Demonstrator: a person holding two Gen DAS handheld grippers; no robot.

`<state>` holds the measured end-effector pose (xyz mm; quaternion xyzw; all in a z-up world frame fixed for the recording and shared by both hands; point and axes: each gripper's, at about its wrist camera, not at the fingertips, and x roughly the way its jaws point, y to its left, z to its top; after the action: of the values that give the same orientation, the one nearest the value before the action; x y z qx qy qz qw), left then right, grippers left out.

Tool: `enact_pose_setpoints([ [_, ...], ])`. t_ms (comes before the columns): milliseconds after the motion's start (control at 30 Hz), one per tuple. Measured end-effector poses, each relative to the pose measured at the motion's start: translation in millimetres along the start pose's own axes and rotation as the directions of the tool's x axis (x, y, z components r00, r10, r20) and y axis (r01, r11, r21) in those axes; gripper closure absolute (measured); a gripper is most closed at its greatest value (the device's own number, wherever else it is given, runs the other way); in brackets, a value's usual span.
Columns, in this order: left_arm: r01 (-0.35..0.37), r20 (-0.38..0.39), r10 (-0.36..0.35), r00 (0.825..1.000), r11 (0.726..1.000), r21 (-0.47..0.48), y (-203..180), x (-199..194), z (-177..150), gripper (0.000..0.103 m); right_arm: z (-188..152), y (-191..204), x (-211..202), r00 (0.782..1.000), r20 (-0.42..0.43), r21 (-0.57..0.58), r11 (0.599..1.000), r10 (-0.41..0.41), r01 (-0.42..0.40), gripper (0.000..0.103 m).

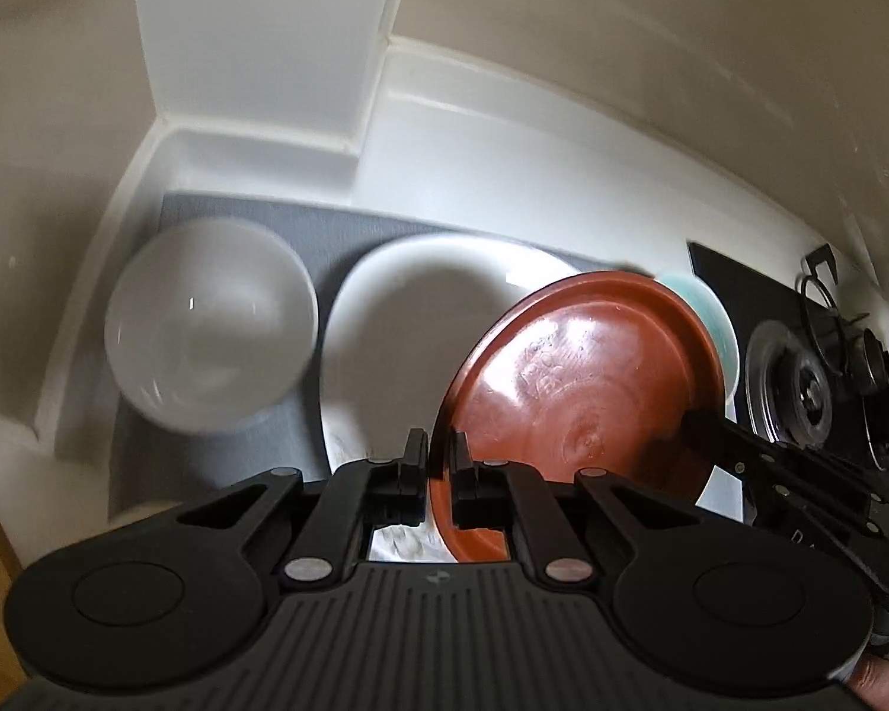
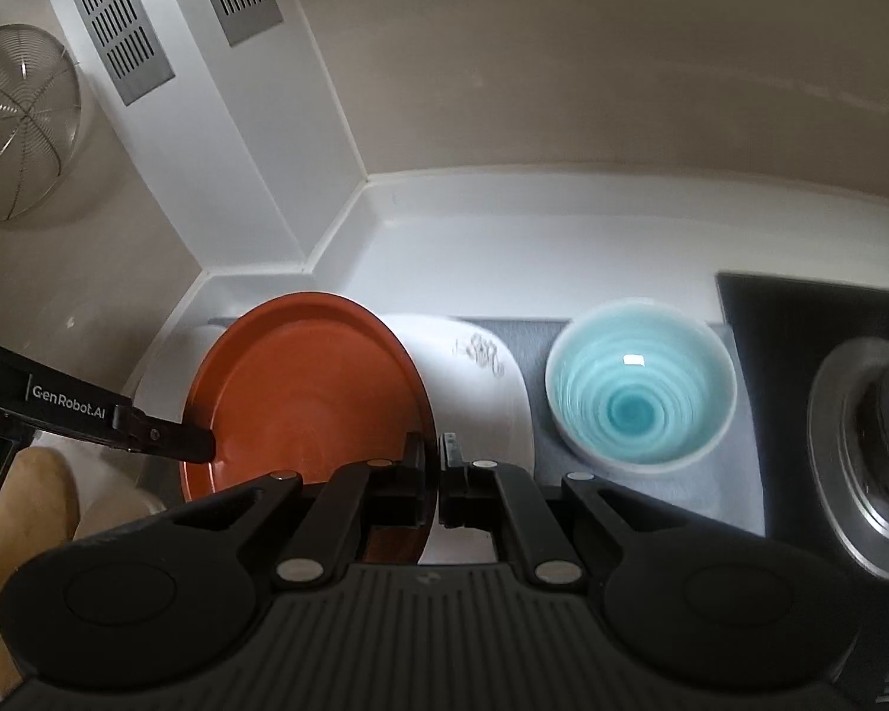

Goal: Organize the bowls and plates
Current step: 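Set the brown plate onto the stacked white plates and open the left gripper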

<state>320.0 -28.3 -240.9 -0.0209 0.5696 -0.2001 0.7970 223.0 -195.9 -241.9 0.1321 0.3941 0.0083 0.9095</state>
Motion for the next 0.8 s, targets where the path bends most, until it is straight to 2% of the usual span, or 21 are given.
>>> enact_pose_setpoints([
  [67, -0.014, -0.001, 0.014, 1.0, 1.0, 0.003, 2.3, 12.9, 6.2, 0.096, 0.8, -5.0, 12.0, 1.0, -0.01, 0.017, 1.0, -0.006, 0.006, 0.099],
  [133, -0.01, -0.036, 0.009, 0.999, 0.999, -0.035, 11.9, 29.9, 15.0, 0.096, -0.1, -12.4, 30.2, 1.0, -0.024, 0.044, 0.999, -0.014, 0.015, 0.099],
  [233, -0.016, 0.014, 0.016, 1.0, 0.999, -0.041, 15.0, 43.5, 17.9, 0.096, -6.7, -22.8, 48.7, 1.0, -0.028, 0.098, 0.995, -0.001, 0.003, 0.099],
  [333, -0.05, 0.052, 0.049, 0.997, 0.999, 0.009, 11.1, 52.7, 14.8, 0.096, -12.0, -25.6, 61.4, 1.0, -0.02, 0.112, 0.994, -0.001, 0.004, 0.099],
  [433, -0.081, 0.015, 0.081, 0.997, 0.996, 0.028, 10.7, 72.3, 13.0, 0.096, -17.9, -23.8, 76.8, 0.999, -0.034, 0.097, 0.995, -0.034, 0.037, 0.099],
  [500, -0.05, -0.017, 0.05, 0.999, 0.999, 0.005, 14.1, 82.3, 13.2, 0.097, -24.3, -22.2, 83.9, 0.995, -0.043, 0.074, 0.993, -0.085, 0.088, 0.098],
  [633, -0.035, -0.002, 0.035, 0.999, 0.999, -0.016, 17.7, 74.6, 14.8, 0.097, -27.5, -24.8, 76.7, 0.996, -0.033, 0.085, 0.993, -0.083, 0.086, 0.096],
  [733, -0.045, 0.068, 0.043, 0.997, 0.999, 0.026, 15.8, 52.7, 8.7, 0.097, -32.1, -25.1, 59.6, 0.998, 0.007, 0.075, 0.995, -0.062, 0.061, 0.091],
  [800, -0.041, 0.093, 0.035, 0.995, 0.997, 0.058, 12.7, 46.5, 4.7, 0.097, -36.0, -24.4, 58.4, 0.999, -0.014, 0.065, 0.997, -0.043, 0.043, 0.091],
])
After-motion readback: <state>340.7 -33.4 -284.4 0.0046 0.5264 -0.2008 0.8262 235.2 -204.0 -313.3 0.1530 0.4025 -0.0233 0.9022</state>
